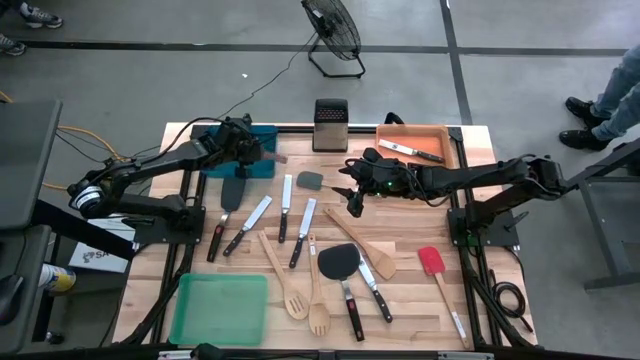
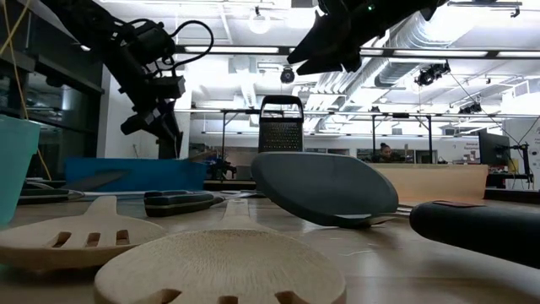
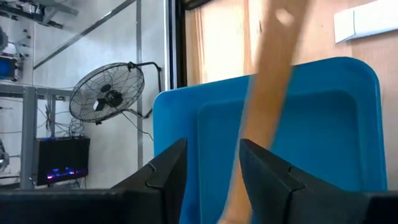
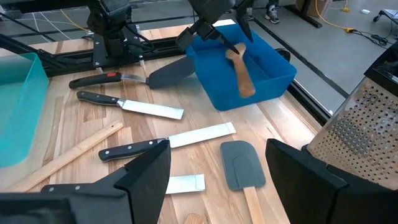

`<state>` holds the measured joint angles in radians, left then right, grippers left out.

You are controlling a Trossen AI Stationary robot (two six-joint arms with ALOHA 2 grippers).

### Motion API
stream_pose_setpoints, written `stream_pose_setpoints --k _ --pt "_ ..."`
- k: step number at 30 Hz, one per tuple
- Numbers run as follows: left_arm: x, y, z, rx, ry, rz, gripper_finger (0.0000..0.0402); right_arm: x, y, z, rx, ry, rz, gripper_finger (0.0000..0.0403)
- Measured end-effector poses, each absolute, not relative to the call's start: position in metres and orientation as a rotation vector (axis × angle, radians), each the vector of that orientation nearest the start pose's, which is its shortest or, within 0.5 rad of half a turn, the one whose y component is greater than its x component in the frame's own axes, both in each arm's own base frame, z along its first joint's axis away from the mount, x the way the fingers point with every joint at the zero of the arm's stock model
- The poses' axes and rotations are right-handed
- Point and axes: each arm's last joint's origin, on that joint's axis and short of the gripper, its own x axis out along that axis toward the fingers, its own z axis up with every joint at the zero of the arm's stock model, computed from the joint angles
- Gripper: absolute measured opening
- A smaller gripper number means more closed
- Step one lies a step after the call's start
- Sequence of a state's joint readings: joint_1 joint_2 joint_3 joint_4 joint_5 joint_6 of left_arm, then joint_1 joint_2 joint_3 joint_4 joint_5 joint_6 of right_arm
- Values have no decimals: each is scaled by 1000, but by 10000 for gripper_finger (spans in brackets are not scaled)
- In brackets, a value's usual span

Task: Pick & Place Kitchen Items
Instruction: Put the grey spatula into the green bin

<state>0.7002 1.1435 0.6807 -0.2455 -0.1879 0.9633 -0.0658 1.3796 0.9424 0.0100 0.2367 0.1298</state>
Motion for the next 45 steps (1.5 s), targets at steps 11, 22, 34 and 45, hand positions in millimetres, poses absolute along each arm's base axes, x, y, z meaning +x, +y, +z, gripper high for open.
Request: stream_pose_setpoints --k 11,22,34,45 --pt "173 148 230 562 969 507 146 303 -27 273 93 416 -326 254" --pt "183 111 258 529 722 503 147 302 -29 271 94 433 -337 254" --pt "177 67 282 341 490 444 147 294 -29 269 91 511 -341 254" --pt "177 35 283 321 481 395 147 282 -27 257 139 685 -366 254"
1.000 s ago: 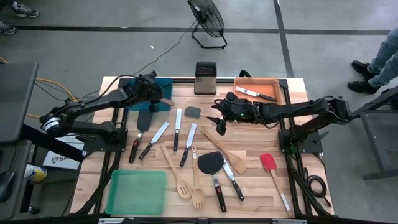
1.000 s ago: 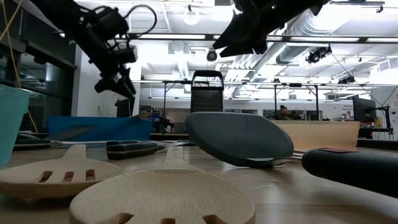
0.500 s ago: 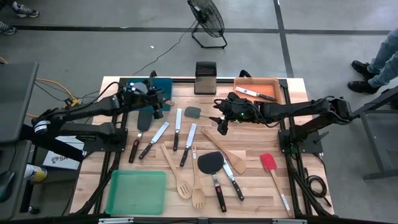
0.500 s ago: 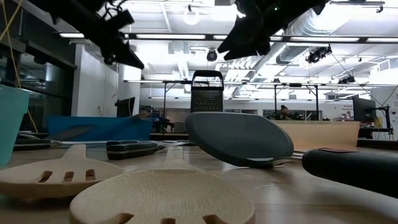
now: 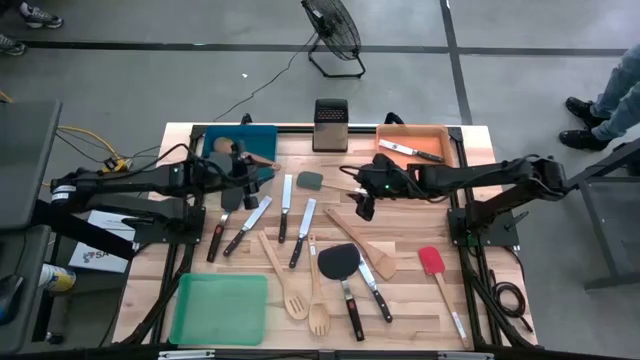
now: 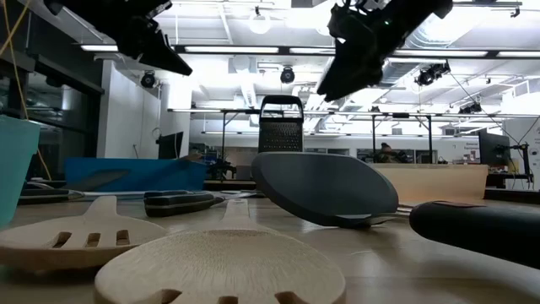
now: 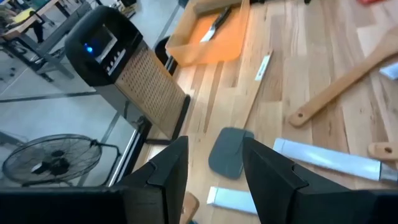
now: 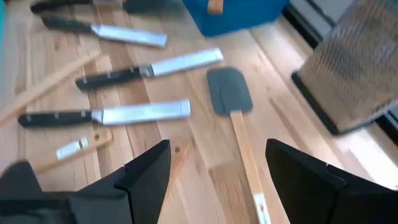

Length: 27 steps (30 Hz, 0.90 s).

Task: Pick & Place Kitchen Items
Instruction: Put the grey spatula into the green bin

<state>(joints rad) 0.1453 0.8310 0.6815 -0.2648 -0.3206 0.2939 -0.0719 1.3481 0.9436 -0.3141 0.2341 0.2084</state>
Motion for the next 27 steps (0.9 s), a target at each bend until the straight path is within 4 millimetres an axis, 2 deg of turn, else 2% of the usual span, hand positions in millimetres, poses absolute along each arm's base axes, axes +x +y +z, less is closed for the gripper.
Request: stream_pose_setpoints --k 9,15,22,27 --pt "173 17 272 256 583 390 147 263 -22 247 186 876 -392 254" --pt "170 15 268 218 621 416 147 255 -22 242 209 965 -423 254" --pt "170 16 268 205 619 420 147 261 -27 240 158 892 -417 254" --pt "170 16 267 194 626 424 147 271 -36 240 129 724 -393 254"
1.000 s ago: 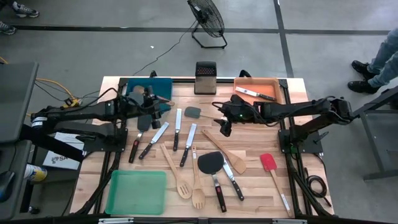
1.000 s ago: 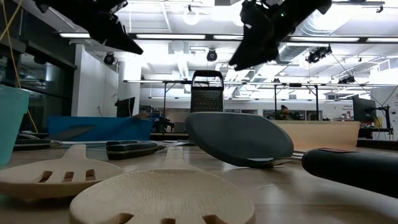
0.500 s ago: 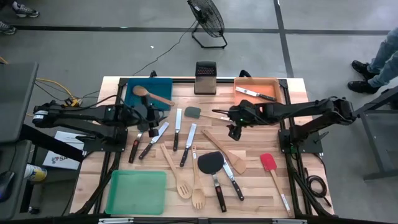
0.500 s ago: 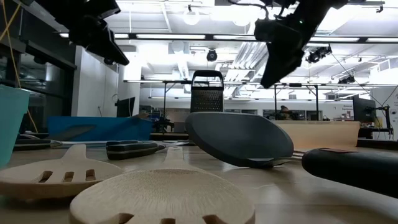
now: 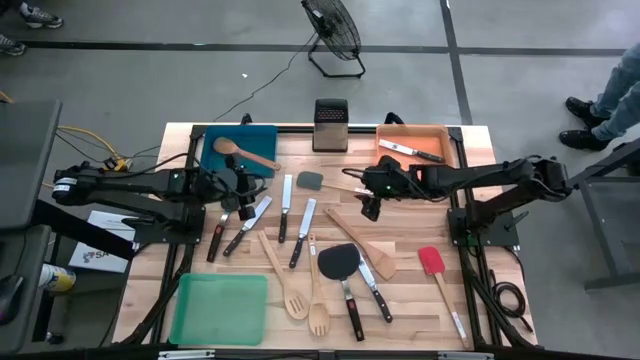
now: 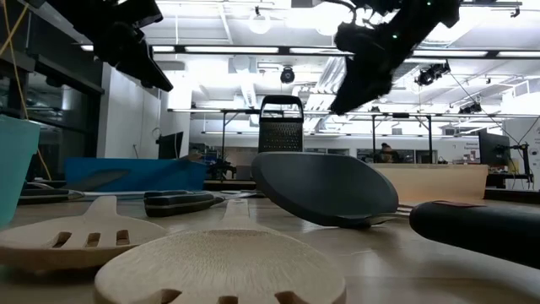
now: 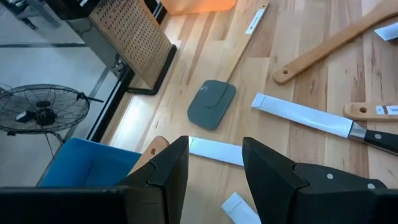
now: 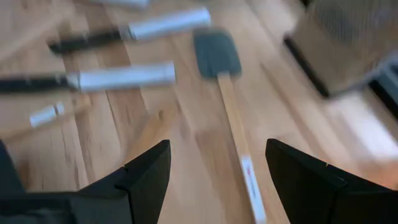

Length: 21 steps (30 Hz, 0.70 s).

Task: Pick & Place Kitchen Items
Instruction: Put the grey spatula into the green bin

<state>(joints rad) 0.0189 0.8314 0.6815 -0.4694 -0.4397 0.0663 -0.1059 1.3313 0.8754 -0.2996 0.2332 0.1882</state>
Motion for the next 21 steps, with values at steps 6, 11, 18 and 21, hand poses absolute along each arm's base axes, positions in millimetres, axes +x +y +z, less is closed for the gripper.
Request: stream_pose_setpoints --k 6,11,18,21 --pt "170 15 267 181 620 426 147 291 -55 238 127 566 -333 254" --pt "170 15 267 174 618 427 147 310 -75 227 152 565 -294 254" --pt "170 15 267 171 616 428 147 345 -101 219 118 694 -250 254" --pt "170 15 267 170 616 429 147 358 -111 216 81 764 -238 254"
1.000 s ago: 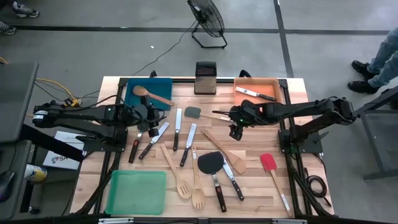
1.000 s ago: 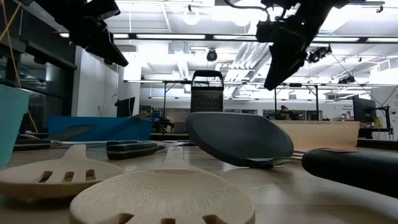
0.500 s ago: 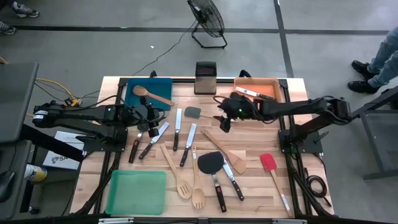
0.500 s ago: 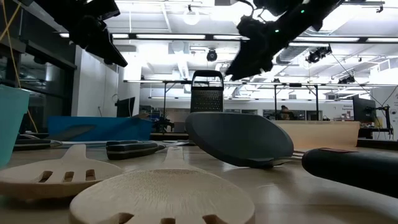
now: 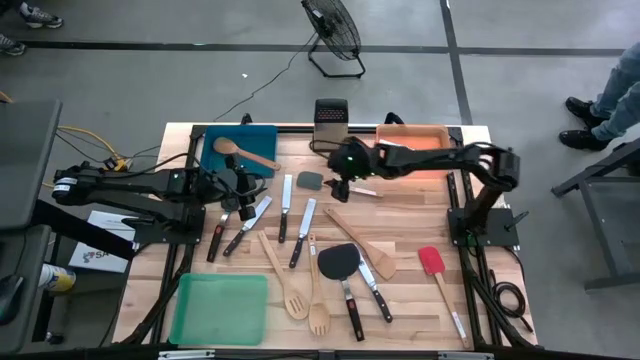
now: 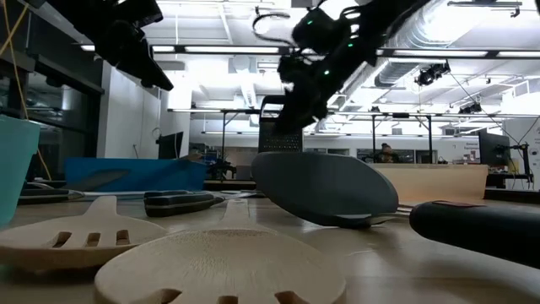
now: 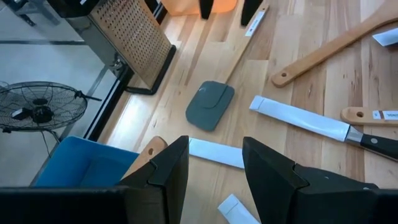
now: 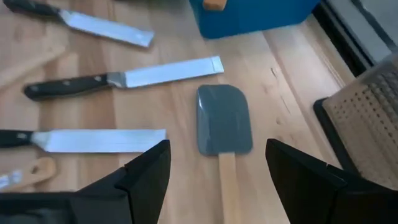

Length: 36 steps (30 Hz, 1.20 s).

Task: Pick & Place Kitchen Items
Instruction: Put the grey spatula into the green bin

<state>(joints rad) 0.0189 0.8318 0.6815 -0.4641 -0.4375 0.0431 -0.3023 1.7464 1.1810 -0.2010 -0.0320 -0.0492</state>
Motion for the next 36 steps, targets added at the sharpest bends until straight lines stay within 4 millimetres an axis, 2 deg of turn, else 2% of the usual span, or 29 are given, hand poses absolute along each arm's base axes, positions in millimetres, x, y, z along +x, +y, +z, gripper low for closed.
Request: stream_pose_setpoints --k 6,11,21,36 --pt "170 15 267 166 615 430 147 375 -125 204 25 858 -220 254" --pt "170 16 267 149 611 436 147 383 -128 191 10 897 -205 254" --pt "170 16 267 146 611 439 147 386 -135 152 64 1023 -219 254" --pt "170 16 267 152 614 455 147 383 -138 140 84 1080 -212 254"
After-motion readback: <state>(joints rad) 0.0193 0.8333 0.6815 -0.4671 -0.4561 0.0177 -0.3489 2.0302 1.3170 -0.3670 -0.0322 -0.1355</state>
